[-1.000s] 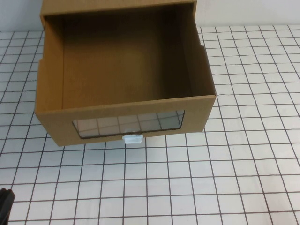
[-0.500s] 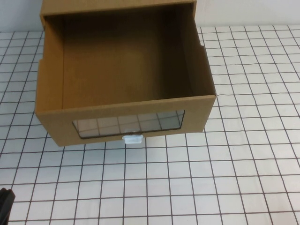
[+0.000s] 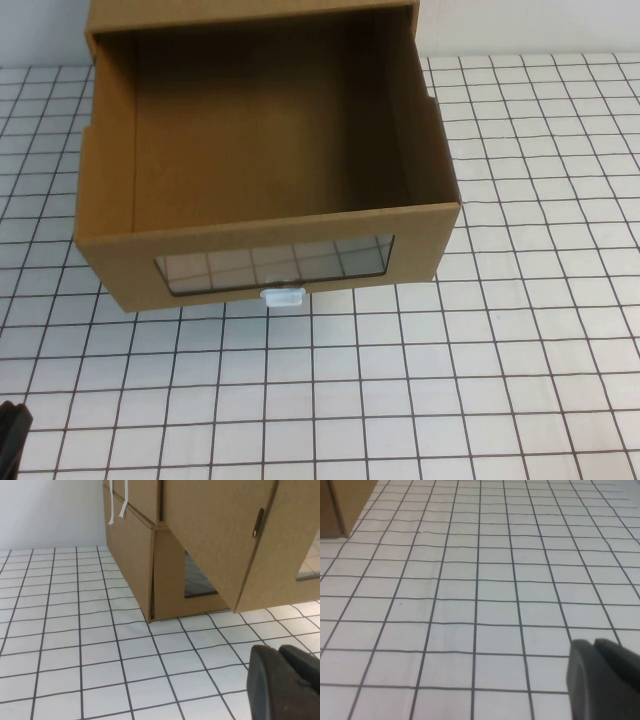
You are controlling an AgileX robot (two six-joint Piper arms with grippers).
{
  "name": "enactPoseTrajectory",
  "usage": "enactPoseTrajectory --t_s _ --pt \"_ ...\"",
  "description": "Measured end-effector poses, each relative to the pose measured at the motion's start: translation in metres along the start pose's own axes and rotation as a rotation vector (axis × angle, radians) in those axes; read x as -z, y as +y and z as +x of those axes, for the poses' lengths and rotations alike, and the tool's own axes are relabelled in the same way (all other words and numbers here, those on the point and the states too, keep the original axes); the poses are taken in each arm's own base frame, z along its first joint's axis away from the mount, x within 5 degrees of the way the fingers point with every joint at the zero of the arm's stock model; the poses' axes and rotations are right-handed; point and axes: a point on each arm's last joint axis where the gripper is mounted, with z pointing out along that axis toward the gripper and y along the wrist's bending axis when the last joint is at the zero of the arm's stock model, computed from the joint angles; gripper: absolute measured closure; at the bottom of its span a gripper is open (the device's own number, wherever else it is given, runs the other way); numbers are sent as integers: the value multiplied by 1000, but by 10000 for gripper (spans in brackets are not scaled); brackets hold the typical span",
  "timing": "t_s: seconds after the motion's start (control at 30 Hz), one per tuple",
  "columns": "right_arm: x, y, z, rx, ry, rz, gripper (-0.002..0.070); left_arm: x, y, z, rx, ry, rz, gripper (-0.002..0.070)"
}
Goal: Open the shoe box
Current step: 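Pull the top drawer of the cardboard box fully open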
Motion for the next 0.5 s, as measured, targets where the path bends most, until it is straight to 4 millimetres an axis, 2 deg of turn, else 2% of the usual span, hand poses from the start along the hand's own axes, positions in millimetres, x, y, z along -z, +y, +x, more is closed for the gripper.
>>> enactPoseTrajectory --t_s 0.33,0.5 --pt "0 0 0 0 2 0 689 0 0 0 -4 -2 -2 677" --pt "0 0 0 0 2 0 689 0 3 -1 -76 -6 -39 677"
